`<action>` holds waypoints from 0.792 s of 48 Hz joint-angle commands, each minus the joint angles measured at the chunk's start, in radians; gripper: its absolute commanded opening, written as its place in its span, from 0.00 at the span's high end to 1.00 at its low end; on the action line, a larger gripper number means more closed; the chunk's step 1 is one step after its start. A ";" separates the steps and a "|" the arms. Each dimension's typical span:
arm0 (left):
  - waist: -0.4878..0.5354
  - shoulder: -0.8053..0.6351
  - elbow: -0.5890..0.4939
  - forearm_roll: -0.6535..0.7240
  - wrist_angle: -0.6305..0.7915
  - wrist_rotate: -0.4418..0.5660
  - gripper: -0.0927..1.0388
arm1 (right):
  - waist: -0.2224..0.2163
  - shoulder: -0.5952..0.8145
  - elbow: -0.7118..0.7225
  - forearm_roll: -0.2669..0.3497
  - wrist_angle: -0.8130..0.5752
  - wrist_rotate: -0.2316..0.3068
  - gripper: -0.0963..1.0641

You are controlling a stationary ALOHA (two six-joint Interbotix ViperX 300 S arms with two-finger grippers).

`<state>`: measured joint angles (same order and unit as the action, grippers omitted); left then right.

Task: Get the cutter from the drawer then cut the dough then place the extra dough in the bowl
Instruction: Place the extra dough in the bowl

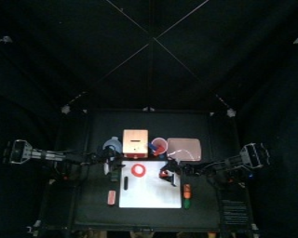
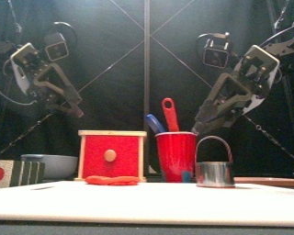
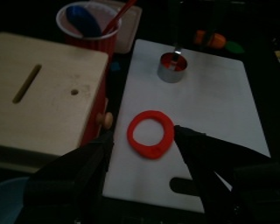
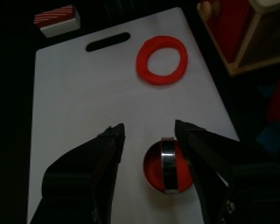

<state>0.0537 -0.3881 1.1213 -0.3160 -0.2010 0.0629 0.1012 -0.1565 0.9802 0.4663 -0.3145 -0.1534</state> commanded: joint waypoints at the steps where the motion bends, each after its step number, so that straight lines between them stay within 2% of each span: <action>1: -0.003 0.101 -0.067 -0.009 0.015 0.000 0.10 | -0.005 -0.008 -0.021 0.000 -0.003 0.002 0.18; 26: 0.003 0.405 -0.247 -0.018 0.055 0.002 0.10 | -0.005 0.008 -0.023 0.003 0.015 0.002 0.18; 38: 0.003 0.433 -0.250 0.015 0.063 0.000 0.11 | -0.003 0.009 -0.023 0.003 0.015 0.002 0.18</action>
<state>0.0552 0.0537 0.8882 -0.3099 -0.1381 0.0629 0.0997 -0.1319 0.9756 0.4679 -0.2961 -0.1534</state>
